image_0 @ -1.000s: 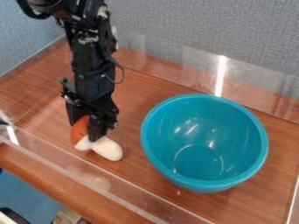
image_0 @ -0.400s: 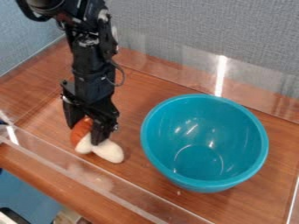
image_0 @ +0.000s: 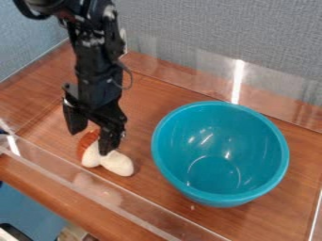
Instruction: Remove the mushroom from inside the blue bowl and put it on the table
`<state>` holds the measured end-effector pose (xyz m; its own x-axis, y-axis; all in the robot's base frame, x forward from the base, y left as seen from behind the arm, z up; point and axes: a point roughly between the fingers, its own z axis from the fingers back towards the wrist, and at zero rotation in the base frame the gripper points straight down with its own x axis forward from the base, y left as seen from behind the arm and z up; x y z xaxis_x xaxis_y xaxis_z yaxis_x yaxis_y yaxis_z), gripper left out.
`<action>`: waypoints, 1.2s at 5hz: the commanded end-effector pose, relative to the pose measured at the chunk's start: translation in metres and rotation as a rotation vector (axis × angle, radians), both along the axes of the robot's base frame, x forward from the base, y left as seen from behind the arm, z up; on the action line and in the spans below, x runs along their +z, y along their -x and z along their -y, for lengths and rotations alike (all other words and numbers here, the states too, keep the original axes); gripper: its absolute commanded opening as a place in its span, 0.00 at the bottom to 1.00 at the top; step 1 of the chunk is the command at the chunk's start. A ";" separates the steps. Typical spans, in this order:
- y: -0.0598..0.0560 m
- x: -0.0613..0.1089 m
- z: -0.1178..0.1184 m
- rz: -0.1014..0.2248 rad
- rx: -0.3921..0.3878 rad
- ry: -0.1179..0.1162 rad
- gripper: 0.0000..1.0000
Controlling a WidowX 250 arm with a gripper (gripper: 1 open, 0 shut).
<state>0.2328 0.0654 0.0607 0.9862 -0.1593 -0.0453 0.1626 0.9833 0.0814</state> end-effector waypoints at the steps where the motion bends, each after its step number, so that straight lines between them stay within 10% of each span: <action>1: -0.005 0.029 0.004 0.073 0.006 -0.018 1.00; 6: -0.019 0.035 0.007 0.103 0.018 0.011 1.00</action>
